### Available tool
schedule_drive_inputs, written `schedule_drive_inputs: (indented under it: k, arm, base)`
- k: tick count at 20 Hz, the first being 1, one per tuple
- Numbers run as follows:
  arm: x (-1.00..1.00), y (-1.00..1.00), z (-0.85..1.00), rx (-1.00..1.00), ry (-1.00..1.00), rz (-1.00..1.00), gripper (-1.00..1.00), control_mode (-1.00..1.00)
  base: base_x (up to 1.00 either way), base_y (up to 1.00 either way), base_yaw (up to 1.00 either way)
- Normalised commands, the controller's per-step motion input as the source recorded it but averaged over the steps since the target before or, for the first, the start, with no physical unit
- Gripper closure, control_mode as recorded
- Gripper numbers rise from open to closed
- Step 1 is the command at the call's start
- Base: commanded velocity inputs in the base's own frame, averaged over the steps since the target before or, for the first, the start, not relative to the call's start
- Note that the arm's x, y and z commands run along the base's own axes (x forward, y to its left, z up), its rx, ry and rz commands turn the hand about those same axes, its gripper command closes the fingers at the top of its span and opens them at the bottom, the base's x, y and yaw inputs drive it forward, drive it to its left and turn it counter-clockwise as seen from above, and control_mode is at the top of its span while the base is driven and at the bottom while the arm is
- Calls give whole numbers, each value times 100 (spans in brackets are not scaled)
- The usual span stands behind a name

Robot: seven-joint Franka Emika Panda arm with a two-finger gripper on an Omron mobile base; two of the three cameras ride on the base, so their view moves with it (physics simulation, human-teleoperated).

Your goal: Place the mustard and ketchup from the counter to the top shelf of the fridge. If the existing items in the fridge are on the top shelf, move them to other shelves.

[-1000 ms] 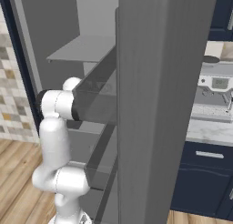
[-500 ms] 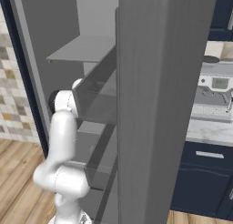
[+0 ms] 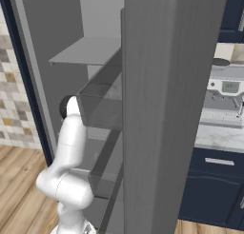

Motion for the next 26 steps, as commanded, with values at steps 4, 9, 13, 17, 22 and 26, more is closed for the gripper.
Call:
schedule_drive_inputs:
  k: [4,9,13,17,22,26]
  arm:
    - [-15,0,90,0,12,-6,-100,-100]
    - [-46,1,100,-2,10,-7,-100,-100]
    - [-69,5,100,-3,1,-8,-100,-100]
    - [-77,1,100,-1,0,-7,-100,-100]
    - [-90,4,100,-3,0,-3,-100,-100]
    - [-78,38,100,-15,0,7,-100,-100]
  base:
    - [0,0,0]
    - [0,0,0]
    - [0,0,0]
    - [0,0,0]
    - [0,0,0]
    - [0,0,0]
